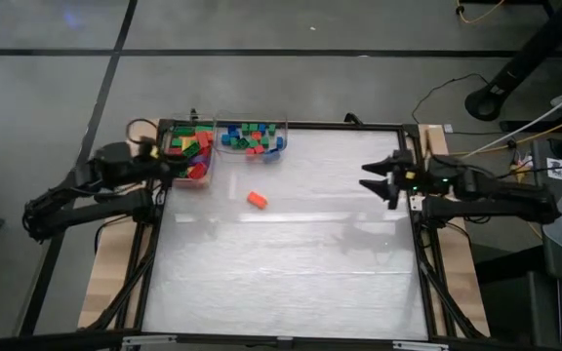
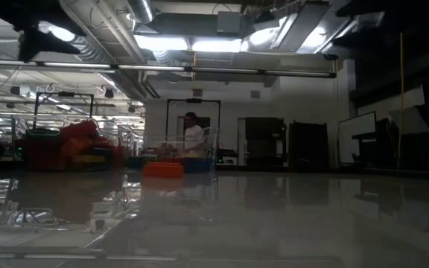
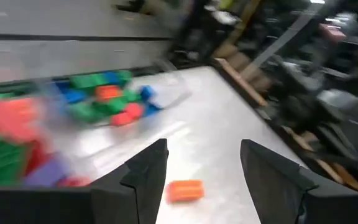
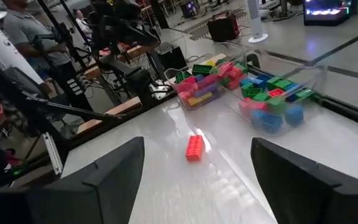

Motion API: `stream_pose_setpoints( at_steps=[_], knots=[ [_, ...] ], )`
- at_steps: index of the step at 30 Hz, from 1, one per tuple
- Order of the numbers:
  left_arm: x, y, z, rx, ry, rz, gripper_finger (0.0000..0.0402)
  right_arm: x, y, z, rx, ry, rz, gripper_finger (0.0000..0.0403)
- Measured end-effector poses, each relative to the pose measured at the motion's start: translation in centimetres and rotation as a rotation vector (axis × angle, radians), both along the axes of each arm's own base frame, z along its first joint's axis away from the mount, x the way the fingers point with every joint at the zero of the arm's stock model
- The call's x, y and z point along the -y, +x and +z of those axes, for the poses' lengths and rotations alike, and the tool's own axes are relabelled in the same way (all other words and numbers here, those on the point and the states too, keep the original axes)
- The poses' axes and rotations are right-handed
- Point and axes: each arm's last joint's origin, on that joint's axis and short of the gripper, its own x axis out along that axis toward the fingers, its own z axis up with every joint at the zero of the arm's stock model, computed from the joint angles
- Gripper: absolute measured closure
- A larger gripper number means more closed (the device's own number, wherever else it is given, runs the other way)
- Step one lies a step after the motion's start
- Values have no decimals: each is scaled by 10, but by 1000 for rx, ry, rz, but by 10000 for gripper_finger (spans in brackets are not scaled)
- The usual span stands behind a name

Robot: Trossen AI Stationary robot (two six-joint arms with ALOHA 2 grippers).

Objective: Sort blocks by size
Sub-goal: Put the large orange game piece into the left transparent bin

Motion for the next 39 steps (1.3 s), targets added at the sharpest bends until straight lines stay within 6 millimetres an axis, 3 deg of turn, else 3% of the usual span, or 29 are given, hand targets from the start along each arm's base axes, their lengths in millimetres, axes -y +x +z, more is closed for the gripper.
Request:
stream_pose_setpoints(
  at_steps=[6,12,22,29,39],
  knots=[
    [-7,47,-37,71,65,-251,210,2,25,-14,-38,1,28,109],
    [-10,86,-72,48,206,-374,210,3,41,-27,-131,15,46,109],
    [-11,133,-102,-115,367,-507,210,4,59,-37,-180,22,53,109],
    [-11,162,-119,-317,555,-652,210,4,58,-29,-115,-6,58,109],
    [-20,209,-136,-550,636,-799,210,3,57,-29,-114,-2,109,109]
  ],
)
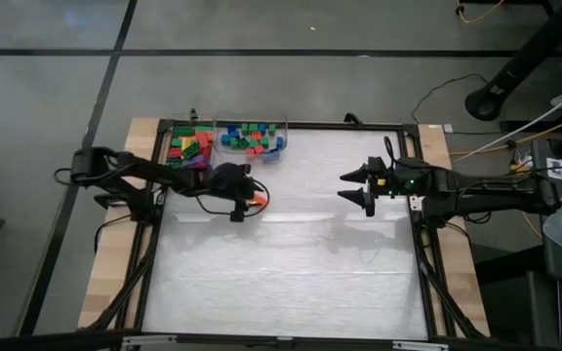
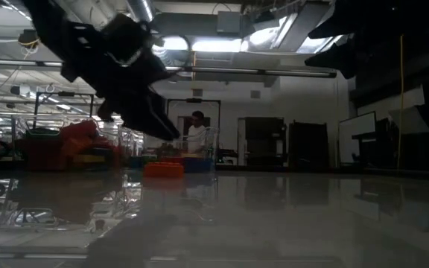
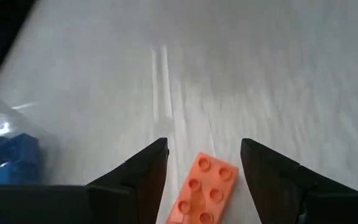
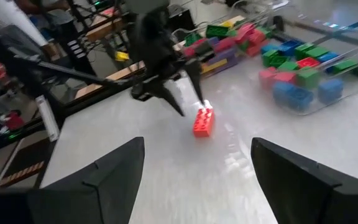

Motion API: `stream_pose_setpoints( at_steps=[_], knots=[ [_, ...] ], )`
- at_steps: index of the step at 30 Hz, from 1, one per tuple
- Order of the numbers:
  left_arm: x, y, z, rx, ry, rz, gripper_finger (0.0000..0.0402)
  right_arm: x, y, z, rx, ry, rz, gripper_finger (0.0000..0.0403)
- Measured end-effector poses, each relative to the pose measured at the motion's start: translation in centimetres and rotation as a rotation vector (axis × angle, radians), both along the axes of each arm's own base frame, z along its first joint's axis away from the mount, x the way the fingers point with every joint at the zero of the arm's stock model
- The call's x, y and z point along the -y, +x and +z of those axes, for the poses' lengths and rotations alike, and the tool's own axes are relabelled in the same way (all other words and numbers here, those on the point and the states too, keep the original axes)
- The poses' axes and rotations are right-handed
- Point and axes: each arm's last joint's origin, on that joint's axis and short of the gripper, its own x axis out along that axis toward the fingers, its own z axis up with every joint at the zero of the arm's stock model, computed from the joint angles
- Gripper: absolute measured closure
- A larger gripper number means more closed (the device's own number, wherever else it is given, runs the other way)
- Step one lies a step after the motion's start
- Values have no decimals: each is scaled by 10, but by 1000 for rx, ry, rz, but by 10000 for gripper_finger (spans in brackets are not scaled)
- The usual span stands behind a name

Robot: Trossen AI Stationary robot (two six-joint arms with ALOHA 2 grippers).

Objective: Sort blocks by size
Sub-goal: Put the large orange game piece into the left transparent bin

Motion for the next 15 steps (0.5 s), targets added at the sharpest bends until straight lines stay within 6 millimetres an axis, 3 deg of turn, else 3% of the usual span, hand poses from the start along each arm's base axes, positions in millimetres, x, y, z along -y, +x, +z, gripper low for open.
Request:
stream_pose_setpoints(
  at_steps=[6,15],
  knots=[
    [-4,16,-9,-158,51,-65,210,-1,0,0,-4,11,39,109],
    [-23,26,-20,-217,38,-18,210,-2,0,-1,-6,23,79,109]
  ],
)
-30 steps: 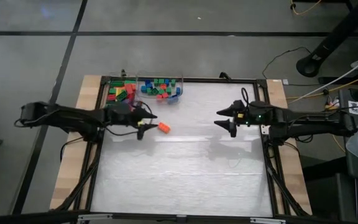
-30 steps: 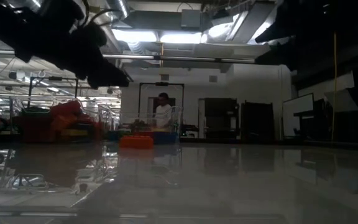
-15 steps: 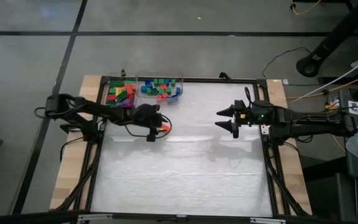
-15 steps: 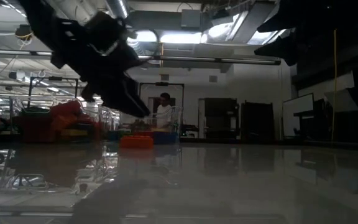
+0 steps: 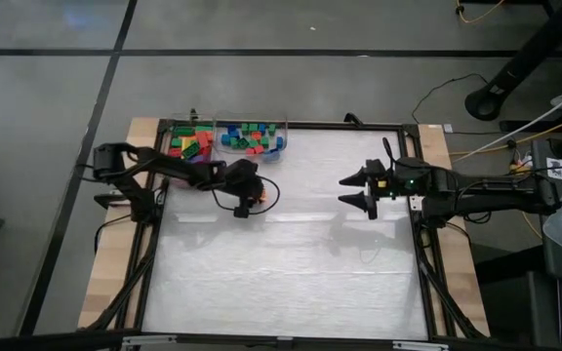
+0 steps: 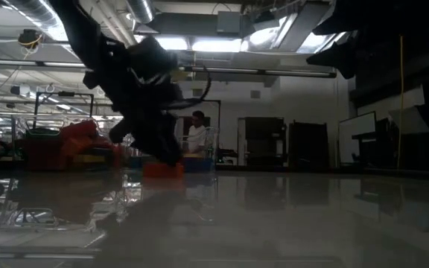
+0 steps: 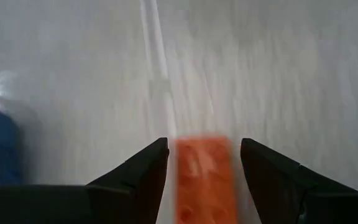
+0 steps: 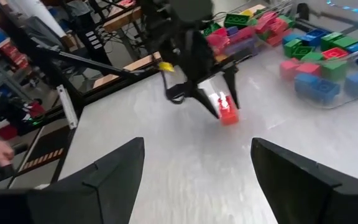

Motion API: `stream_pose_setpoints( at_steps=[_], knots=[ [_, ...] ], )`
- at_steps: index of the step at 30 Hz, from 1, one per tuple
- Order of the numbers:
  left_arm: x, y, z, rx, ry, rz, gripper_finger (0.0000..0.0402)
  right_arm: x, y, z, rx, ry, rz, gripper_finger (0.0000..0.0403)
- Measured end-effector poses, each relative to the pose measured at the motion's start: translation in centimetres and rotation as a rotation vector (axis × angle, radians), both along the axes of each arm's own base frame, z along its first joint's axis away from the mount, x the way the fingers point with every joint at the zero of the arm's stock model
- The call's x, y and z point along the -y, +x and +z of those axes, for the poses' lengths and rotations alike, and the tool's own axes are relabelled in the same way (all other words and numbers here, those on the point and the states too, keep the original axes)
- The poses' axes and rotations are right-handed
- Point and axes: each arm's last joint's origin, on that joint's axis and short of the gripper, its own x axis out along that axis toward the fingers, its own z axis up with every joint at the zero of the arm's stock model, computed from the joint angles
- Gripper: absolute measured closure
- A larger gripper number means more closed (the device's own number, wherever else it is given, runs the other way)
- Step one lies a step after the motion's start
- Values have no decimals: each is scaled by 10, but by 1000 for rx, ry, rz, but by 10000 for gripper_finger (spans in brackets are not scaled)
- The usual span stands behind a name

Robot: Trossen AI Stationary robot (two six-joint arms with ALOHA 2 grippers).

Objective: Sort blocks by size
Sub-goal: Put the large orange game piece into the left transparent bin

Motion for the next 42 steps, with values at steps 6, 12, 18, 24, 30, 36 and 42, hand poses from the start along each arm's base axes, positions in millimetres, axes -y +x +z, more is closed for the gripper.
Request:
stream_pose_setpoints(
  at_steps=[6,12,18,24,30,36,42],
  knots=[
    [-3,-9,-10,-110,-90,47,210,-1,0,-1,-14,14,42,109],
    [-4,-12,-12,-126,-164,138,211,-1,-1,-2,-22,15,41,109],
    [-3,-12,-12,-119,-198,201,277,-1,0,-1,-10,14,41,109],
    [-6,-4,0,-76,-283,335,280,-2,-6,4,20,-4,46,109],
    [-9,2,50,58,-293,378,280,-4,-23,10,39,-51,64,109],
    [-11,-34,114,71,-107,498,280,-5,-39,-2,11,-41,55,109],
    [-11,-100,152,67,41,783,280,-6,-48,-38,15,-38,54,109]
  ],
)
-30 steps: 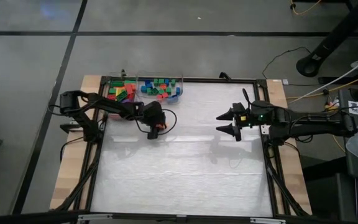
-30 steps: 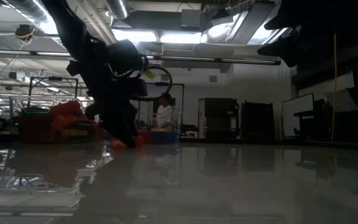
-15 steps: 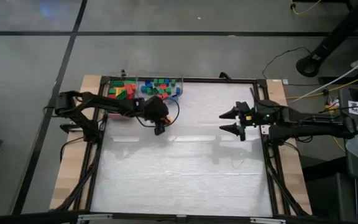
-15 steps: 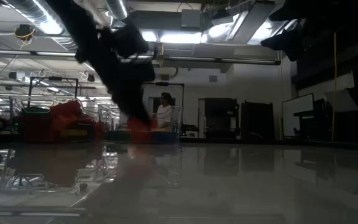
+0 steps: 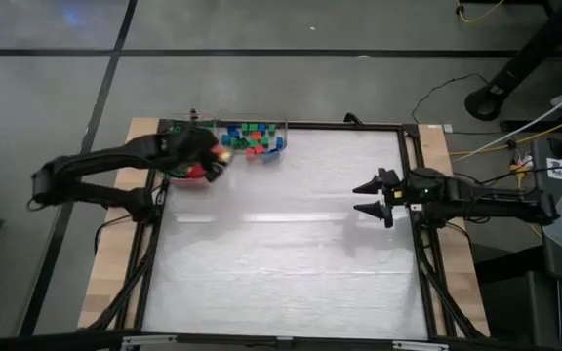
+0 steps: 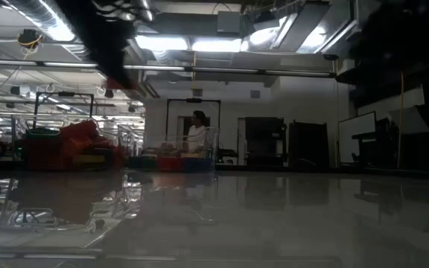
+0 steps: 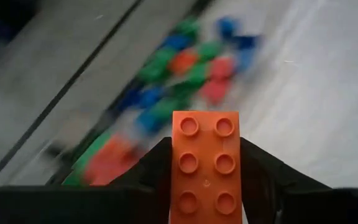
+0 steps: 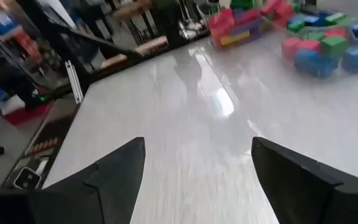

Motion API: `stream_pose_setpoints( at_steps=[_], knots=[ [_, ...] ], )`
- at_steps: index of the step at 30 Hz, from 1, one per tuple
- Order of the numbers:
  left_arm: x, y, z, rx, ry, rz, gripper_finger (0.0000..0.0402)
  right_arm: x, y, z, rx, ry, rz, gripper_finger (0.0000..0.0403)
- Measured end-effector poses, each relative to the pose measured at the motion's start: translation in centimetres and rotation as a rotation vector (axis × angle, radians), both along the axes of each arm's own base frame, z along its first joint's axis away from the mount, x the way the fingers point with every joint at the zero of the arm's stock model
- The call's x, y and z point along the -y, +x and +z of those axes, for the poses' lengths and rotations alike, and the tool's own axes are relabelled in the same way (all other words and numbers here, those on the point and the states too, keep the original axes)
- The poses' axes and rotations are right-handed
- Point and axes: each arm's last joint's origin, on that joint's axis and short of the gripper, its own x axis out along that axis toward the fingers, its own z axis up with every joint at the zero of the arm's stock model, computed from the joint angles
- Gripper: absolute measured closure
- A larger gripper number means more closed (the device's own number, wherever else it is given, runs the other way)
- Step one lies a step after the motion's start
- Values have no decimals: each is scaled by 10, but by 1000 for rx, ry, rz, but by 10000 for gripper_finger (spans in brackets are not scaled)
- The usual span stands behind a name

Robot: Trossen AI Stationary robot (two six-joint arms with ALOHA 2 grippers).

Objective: Sort blocks by size
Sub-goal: Put the large orange game piece into the left transparent bin

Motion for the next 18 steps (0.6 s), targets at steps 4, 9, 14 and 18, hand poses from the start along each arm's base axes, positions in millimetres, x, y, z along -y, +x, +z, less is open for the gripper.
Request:
stream_pose_setpoints(
  at_steps=[4,9,14,18],
  knots=[
    [-2,-35,11,22,17,184,267,0,-3,-19,136,-18,2,109],
    [-9,-50,16,58,22,282,256,-1,-8,-33,265,-54,13,109],
    [-20,-52,13,29,35,373,252,-1,-12,-39,302,-86,16,109],
    [-30,-51,6,2,12,445,251,-2,-14,-44,313,-101,17,109]
  ],
)
